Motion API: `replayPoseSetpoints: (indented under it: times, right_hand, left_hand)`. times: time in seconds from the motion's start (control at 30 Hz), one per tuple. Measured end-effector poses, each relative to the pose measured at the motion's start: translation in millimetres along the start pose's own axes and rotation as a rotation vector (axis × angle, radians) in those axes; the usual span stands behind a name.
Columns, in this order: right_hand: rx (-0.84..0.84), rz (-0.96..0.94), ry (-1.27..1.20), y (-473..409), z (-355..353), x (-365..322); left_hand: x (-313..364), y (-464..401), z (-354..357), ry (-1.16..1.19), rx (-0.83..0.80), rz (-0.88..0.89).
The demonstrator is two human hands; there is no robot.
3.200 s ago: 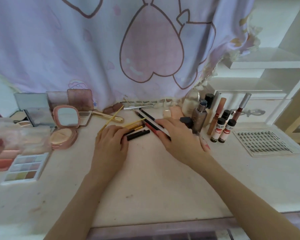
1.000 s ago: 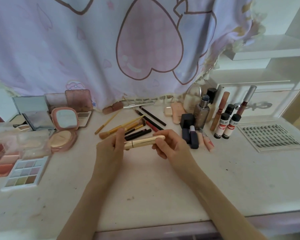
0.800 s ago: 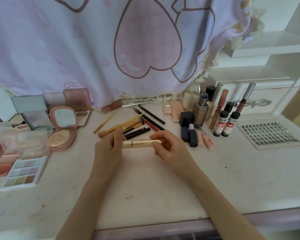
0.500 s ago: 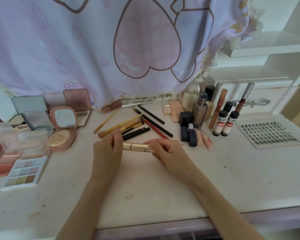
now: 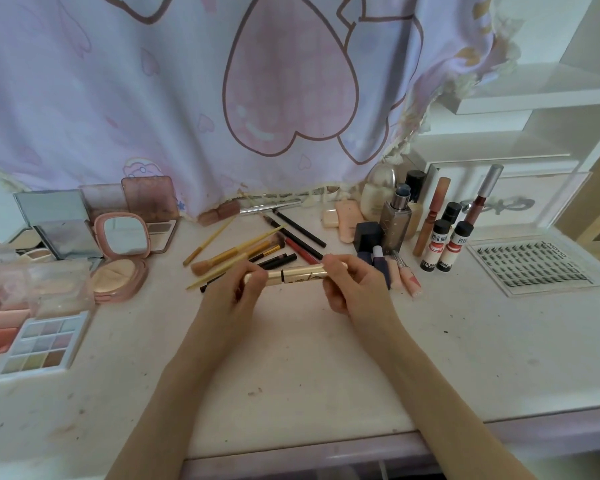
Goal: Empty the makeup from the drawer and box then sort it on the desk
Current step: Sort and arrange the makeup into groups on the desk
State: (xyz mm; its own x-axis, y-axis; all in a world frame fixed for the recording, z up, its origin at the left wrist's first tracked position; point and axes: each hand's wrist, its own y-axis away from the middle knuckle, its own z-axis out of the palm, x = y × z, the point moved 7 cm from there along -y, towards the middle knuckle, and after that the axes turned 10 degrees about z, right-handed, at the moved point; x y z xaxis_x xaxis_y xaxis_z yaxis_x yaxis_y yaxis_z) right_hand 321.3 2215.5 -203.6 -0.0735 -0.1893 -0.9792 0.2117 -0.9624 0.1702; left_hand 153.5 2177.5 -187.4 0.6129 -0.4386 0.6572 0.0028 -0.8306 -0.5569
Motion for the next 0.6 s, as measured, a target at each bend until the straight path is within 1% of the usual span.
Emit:
replayPoseSetpoints:
  times: [0.07, 0.13, 0.23, 0.27, 0.33, 0.4, 0.47, 0.5, 0.53, 0.6]
  right_hand:
    - [-0.052, -0.078, 0.028, 3.2, 6.1, -3.9]
    - [-0.082, -0.085, 0.016, 3.4, 8.7, -3.1]
    - [-0.047, -0.016, -0.045, 1.3, 3.8, 0.5]
    - [-0.033, 0.013, -0.073, 0.5, 1.8, 1.9]
    - [-0.034, 0.028, -0.082, 0.1, -0.1, 2.8]
    - [-0.086, -0.027, -0.01, 2.1, 4.8, 0.9]
    - [-0.128, -0.1, 0.198, 4.9, 13.5, 0.9]
    - [-0.147, -0.12, 0.286, 5.7, 18.4, 2.4]
    - [-0.166, -0.122, 0.321, 6.4, 22.3, 3.9]
    - [-0.187, -0.113, 0.286, 6.6, 24.9, 5.6]
  left_hand:
    - [-6.6, 1.1, -9.0, 0.001, 0.099, -0.102]
    - [-7.0, 1.3, -11.9, 0.023, 0.132, -0.131]
    - [-2.4, 0.3, -2.2, 0.268, 0.049, -0.086]
    - [-0.5, -0.7, -0.1, 0.304, 0.024, -0.061]
    - [3.2, -2.5, 1.0, 0.278, 0.003, -0.075]
    - [-2.6, -1.8, -6.0, 0.167, 0.076, -0.144]
    - [-7.5, -0.2, -16.9, 0.141, 0.174, -0.209]
    - [-9.0, 0.1, -20.0, 0.183, 0.215, -0.243]
    - [-11.3, 0.0, -19.7, 0.248, 0.236, -0.273]
    - [-14.5, -0.5, -14.7, 0.443, 0.236, -0.29]
